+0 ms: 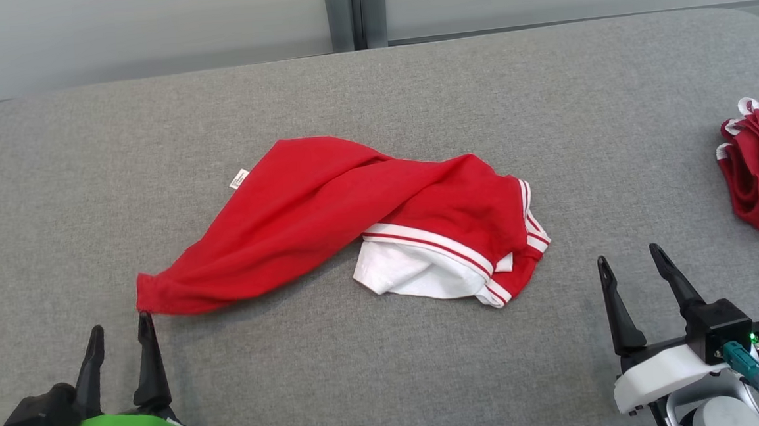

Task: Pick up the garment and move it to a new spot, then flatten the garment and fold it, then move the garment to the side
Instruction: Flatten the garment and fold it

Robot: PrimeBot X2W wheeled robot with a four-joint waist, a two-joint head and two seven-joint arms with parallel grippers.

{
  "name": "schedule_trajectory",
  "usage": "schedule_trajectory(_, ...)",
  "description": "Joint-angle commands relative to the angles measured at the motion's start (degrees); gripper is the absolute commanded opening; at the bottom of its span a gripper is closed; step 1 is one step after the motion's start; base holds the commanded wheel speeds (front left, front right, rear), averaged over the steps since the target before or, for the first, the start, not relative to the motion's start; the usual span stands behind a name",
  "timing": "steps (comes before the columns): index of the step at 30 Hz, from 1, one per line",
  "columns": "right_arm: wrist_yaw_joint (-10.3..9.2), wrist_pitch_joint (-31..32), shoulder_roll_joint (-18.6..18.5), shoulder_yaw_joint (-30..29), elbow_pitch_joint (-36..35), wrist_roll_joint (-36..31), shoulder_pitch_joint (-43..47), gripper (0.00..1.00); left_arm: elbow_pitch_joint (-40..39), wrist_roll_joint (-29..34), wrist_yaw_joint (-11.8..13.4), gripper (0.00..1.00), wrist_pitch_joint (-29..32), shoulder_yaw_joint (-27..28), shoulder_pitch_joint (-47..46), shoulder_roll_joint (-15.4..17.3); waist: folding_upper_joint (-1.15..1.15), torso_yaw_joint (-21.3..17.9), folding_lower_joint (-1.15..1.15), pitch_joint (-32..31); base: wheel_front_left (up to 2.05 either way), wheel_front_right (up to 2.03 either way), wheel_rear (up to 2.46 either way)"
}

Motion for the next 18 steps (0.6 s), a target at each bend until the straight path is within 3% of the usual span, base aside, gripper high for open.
schedule_trajectory(1, -0.09, 0.0, -0.1, -0.1, -0.2, -0.2, 0.7, 1.00, -1.1, 1.0, -0.4, 1.00, -0.2, 1.2, 1.5, -0.2, 0.00, -0.4, 0.00, -0.4, 0.00, 0.00, 0.00)
schedule_trajectory(9, -0.09, 0.0, -0.1, -0.5, -0.3, 0.6, 1.9, 1.00, -8.1, 3.1, -0.4, 1.00, -0.1, 5.8, 6.4, -2.1, 0.00, -1.2, 0.00, -1.6, 0.00, 0.00, 0.00)
schedule_trajectory(13, -0.09, 0.0, -0.1, -0.3, -0.2, 0.6, 2.0, 1.00, -10.1, 3.4, -0.4, 1.00, -0.2, 1.3, 6.4, -2.0, 0.00, -1.5, 0.00, -1.7, 0.00, 0.00, 0.00)
schedule_trajectory(18, -0.09, 0.0, -0.1, 0.1, -0.2, 0.1, 1.5, 1.00, -10.8, 2.5, -0.4, 1.00, 1.7, -9.1, 3.5, -0.6, 0.00, -2.5, 0.00, -1.8, 0.00, 0.00, 0.00)
